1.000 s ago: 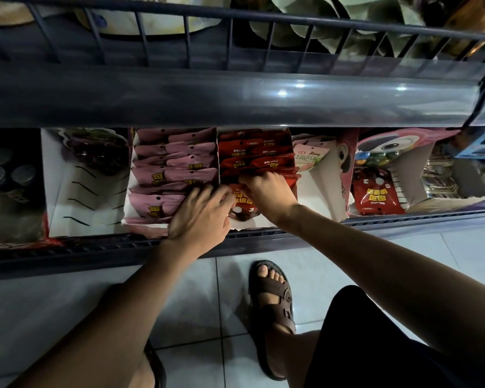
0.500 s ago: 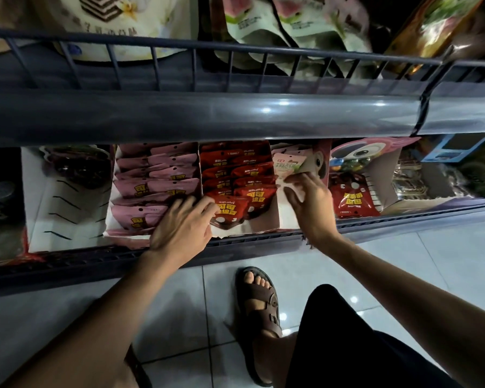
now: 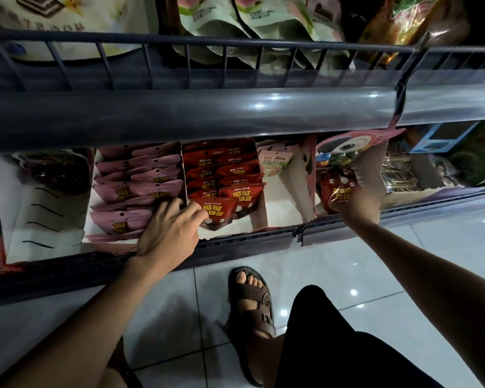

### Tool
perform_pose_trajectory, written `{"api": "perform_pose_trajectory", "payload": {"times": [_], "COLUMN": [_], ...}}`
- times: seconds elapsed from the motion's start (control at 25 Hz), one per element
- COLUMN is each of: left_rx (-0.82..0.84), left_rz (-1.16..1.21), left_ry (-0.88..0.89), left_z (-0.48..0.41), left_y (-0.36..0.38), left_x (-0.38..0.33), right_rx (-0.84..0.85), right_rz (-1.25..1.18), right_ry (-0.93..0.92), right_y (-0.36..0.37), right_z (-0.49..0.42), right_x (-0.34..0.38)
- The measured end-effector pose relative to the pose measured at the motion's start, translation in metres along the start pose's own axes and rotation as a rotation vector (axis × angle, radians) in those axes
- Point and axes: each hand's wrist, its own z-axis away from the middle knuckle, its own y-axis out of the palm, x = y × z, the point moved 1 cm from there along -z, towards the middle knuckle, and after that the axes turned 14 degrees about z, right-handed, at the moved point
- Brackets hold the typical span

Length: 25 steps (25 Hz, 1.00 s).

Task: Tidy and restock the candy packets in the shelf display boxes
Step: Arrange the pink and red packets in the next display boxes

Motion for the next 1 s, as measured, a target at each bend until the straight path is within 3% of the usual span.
{"api": "perform_pose_trajectory", "payload": {"times": [0.16, 0.28, 0.48, 0.6, 0.68, 0.8, 1.0], "left_rx": [0.001, 0.0, -0.012, -0.019, -0.019, -0.012, -0.014], "left_rz": [-0.027, -0.033, -0.018, -0.021, -0.023, -0.02, -0.023], "left_ry": [-0.002, -0.01, -0.019, -0.015, -0.015, -0.017, -0.026], "left_z": [-0.001, -0.001, -0.002, 0.0, 0.0, 0.001, 0.002], "left_y": [0.001, 0.001, 0.001, 0.0, -0.001, -0.001, 0.001], "left_x": [0.0, 0.0, -0.001, -0.001, -0.002, -0.002, -0.003], "right_rx": [-0.058, -0.149, -0.112, -0.168, -0.269, -0.421, -0.337], "right_rz": [-0.004, -0.225, -0.683, -0.789, -0.722, -0.639, -0.4], "right_ry": [0.036, 0.089, 0.309, 0.31, 0.186, -0.148, -0.768], "right_y": [0.005, 0.001, -0.007, -0.022, -0.036, -0.058, -0.083], "right_z": [-0.002, -0.002, 0.012, 0.028, 0.046, 0.079, 0.117], "right_x": [-0.002, 0.004, 0.011, 0.011, 0.007, 0.003, 0.04]}}
